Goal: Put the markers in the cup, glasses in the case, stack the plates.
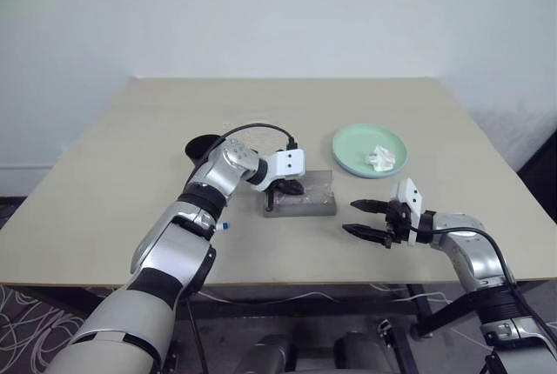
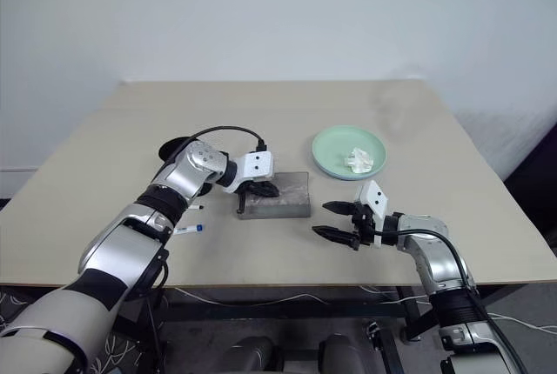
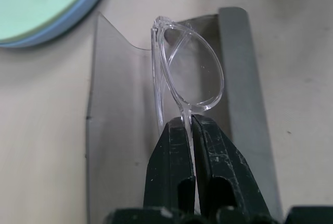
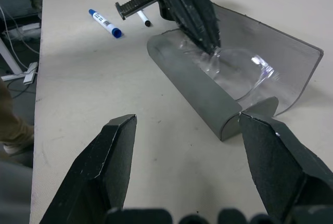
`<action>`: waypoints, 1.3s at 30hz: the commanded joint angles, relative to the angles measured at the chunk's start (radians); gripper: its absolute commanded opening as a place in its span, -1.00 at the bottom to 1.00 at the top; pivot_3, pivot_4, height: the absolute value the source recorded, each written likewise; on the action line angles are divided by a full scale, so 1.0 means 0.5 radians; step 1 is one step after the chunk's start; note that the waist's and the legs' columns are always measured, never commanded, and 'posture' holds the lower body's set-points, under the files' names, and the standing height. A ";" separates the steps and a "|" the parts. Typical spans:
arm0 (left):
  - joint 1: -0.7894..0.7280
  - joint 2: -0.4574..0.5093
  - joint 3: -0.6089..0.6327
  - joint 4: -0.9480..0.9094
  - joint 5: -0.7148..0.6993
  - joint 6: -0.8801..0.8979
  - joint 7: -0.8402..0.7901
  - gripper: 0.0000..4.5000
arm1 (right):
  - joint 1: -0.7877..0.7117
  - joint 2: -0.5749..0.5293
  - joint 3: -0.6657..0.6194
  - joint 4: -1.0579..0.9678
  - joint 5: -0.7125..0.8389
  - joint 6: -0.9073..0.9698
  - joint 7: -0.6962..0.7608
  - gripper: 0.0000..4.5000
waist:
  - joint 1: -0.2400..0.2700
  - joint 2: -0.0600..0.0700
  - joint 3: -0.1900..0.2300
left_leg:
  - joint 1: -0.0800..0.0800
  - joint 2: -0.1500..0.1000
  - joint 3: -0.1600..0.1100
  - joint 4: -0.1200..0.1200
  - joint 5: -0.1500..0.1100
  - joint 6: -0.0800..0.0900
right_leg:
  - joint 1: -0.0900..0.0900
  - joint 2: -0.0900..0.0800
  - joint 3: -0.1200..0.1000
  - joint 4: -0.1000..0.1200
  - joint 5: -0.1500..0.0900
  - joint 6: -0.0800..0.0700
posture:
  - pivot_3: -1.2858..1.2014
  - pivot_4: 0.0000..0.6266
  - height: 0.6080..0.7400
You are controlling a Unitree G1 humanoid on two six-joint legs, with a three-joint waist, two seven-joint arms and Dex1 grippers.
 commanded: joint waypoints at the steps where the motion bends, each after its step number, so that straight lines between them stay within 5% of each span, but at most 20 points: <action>1: -0.041 0.017 0.006 -0.003 0.027 0.009 -0.081 -0.99 | -0.018 -0.003 -0.026 -0.065 0.015 -0.036 -0.009 0.50 | 0.000 0.000 0.000 | 0.000 0.000 0.000 0.000 0.000 0.000 | 0.000 0.000 0.000 0.000 0.000 0.000 | 0.03 -1.00 1.00; 5: -0.015 0.020 0.041 -0.021 0.003 0.060 -0.157 -0.99 | -0.023 0.002 -0.018 -0.046 0.005 -0.051 -0.009 0.50 | 0.000 0.000 0.000 | 0.000 0.000 0.000 0.000 0.000 0.000 | 0.000 0.000 0.000 0.000 0.000 0.001 | 0.03 -1.00 1.00; 13: -0.020 0.002 0.095 -0.003 0.012 0.068 -0.048 0.00 | -0.037 0.005 -0.005 -0.017 -0.007 -0.073 -0.007 0.50 | 0.000 -0.001 0.000 | 0.001 0.000 0.000 0.001 0.000 0.000 | 0.001 0.000 0.000 0.000 0.000 0.001 | 0.03 -1.00 1.00; 24: -0.273 -0.064 0.284 0.179 -0.013 0.055 0.392 0.00 | -0.046 0.016 0.011 0.010 -0.017 -0.101 -0.016 0.50 | 0.001 -0.003 0.001 | -0.002 -0.001 -0.002 0.003 0.000 0.000 | 0.000 0.000 -0.001 0.000 0.002 0.003 | 0.03 -1.00 1.00; 27: -0.296 -0.053 0.295 0.223 0.015 -0.051 0.501 -0.26 | -0.059 0.023 0.018 0.021 -0.020 -0.111 -0.024 0.50 | -0.002 -0.003 0.001 | -0.001 -0.001 -0.001 0.004 0.000 0.001 | 0.001 -0.001 -0.001 -0.001 0.002 0.004 | 0.03 -1.00 1.00; 31: -0.324 -0.062 0.240 0.320 0.121 -0.057 0.705 -0.88 | -0.053 0.025 0.020 0.016 -0.017 -0.121 -0.032 0.50 | -0.001 -0.003 0.001 | -0.001 -0.001 0.000 0.003 0.000 0.001 | 0.000 0.000 0.000 0.000 0.002 0.004 | 0.03 -1.00 1.00; 39: -0.314 -0.074 0.051 0.498 0.432 -0.137 1.099 -0.88 | -0.030 0.040 0.021 -0.018 -0.010 -0.118 -0.071 0.50 | 0.000 -0.004 0.001 | -0.001 -0.003 0.000 0.005 0.000 0.002 | 0.001 0.000 0.000 0.000 0.003 0.006 | 0.03 -1.00 1.00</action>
